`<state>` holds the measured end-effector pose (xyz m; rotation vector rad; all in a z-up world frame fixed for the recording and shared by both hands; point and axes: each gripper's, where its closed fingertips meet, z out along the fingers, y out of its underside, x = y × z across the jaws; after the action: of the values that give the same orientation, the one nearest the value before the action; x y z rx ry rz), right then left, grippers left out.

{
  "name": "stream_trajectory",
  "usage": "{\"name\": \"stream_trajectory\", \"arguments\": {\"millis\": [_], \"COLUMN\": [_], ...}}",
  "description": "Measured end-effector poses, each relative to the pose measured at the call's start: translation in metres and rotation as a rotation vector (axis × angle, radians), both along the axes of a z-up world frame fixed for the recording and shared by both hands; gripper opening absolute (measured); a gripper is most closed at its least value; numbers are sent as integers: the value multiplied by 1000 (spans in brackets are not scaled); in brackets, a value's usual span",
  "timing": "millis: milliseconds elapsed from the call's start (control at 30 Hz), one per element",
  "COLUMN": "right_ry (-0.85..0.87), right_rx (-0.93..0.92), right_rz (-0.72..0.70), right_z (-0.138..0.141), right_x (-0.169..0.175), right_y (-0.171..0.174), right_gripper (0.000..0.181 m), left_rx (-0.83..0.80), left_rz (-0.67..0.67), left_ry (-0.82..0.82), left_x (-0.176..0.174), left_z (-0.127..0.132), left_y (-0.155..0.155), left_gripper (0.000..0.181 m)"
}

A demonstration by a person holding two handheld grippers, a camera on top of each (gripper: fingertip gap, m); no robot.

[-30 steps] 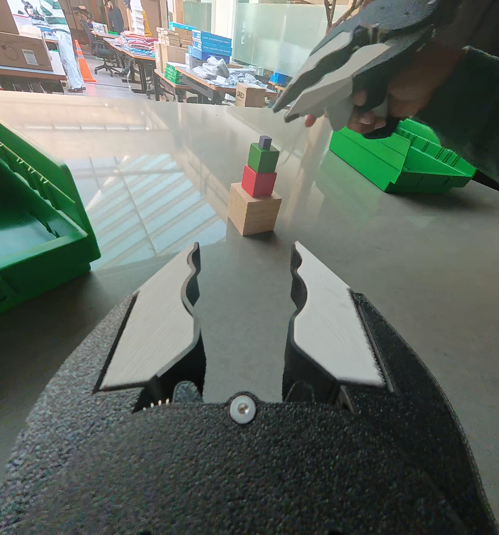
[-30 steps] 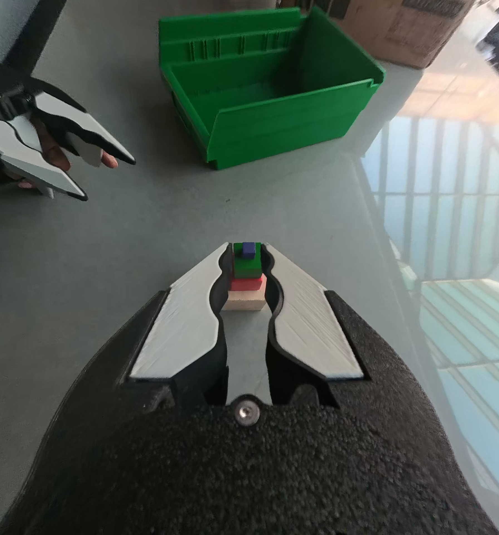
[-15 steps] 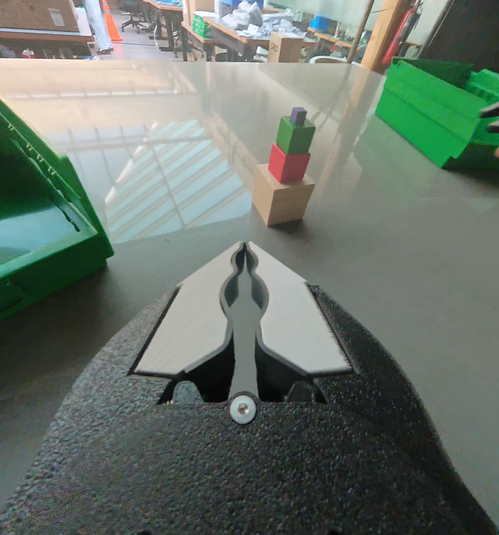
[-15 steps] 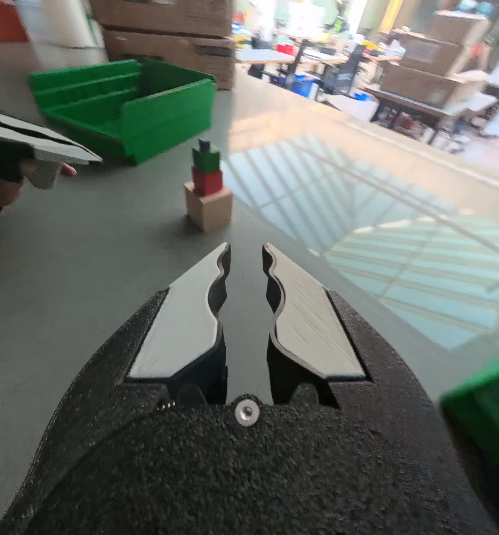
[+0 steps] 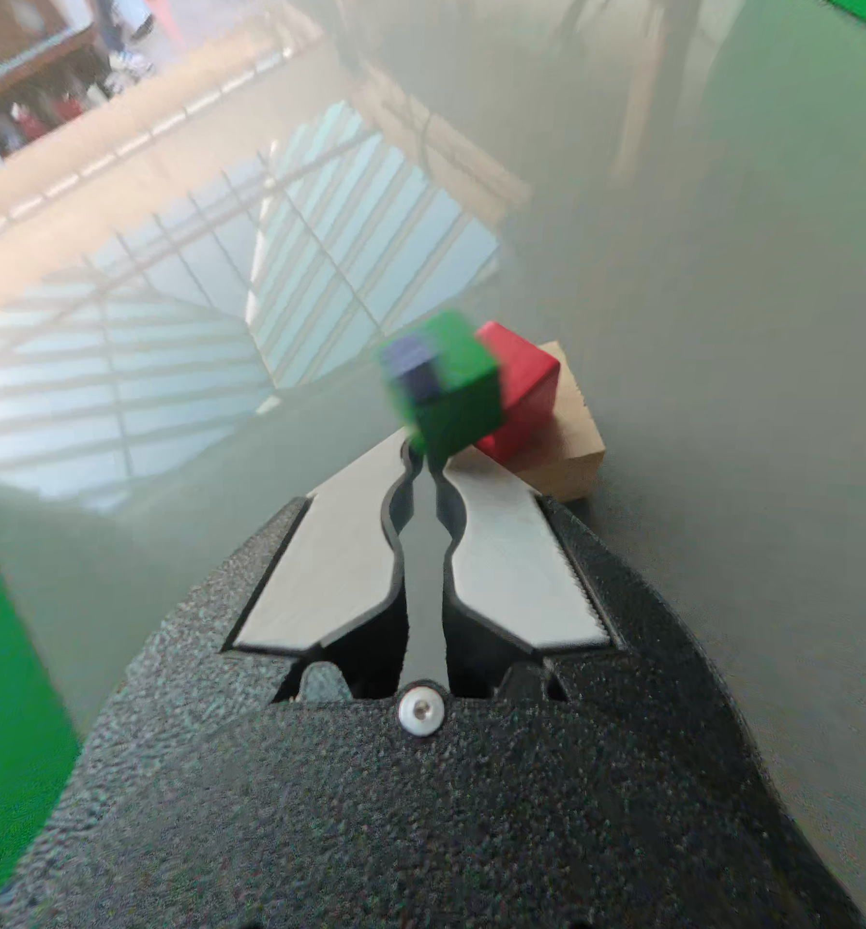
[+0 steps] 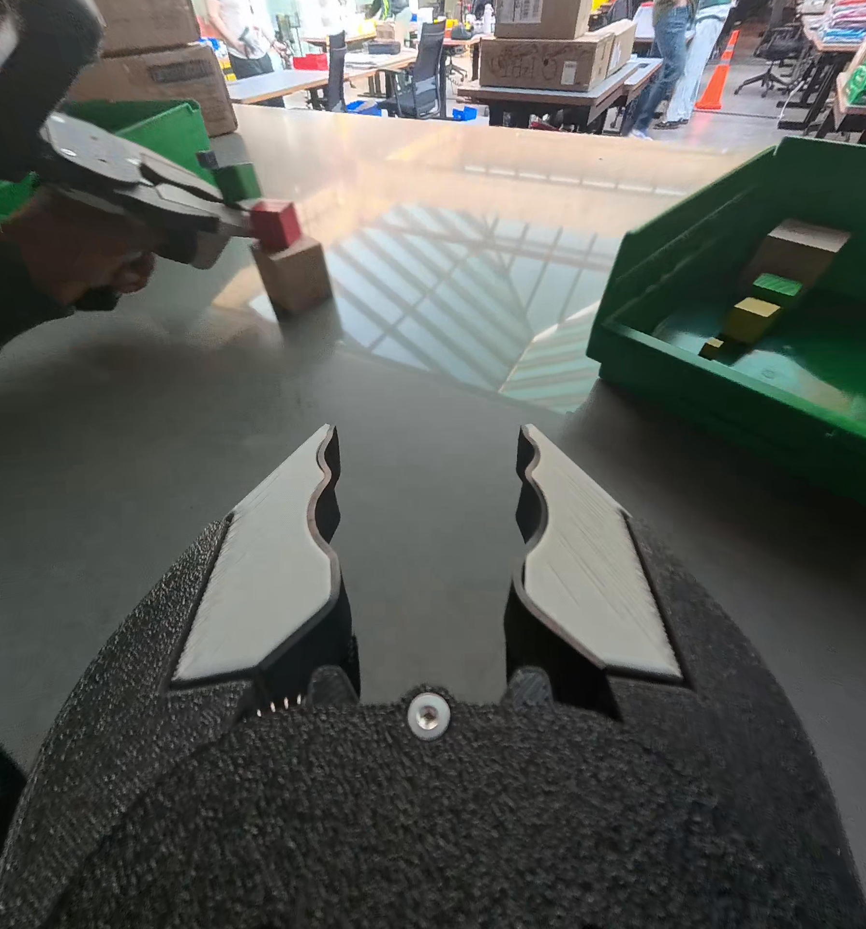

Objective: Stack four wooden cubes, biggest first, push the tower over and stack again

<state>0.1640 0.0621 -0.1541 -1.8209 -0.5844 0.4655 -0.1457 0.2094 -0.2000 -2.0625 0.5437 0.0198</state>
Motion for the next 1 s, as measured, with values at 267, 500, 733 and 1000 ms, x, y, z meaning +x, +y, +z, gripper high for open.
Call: {"name": "stream_trajectory", "arguments": {"millis": [267,500,733,1000], "right_ry": [26,51,37,43], "right_rx": [12,5,14,11], "right_rz": [5,62,112,68], "right_z": [-5,-9,-7,-8], "right_x": [2,-17,-32,-15], "right_y": [5,19,25,22], "right_gripper": [70,70,69,69], "left_rx": [62,53,48,60], "left_rz": [-243,-273,-254,-431], "left_ry": [69,-27,-106,-76], "left_x": [96,96,111,189], "left_z": [3,12,22,29], "left_y": [-7,-31,-8,-3], "left_gripper": [0,1,0,0]}}
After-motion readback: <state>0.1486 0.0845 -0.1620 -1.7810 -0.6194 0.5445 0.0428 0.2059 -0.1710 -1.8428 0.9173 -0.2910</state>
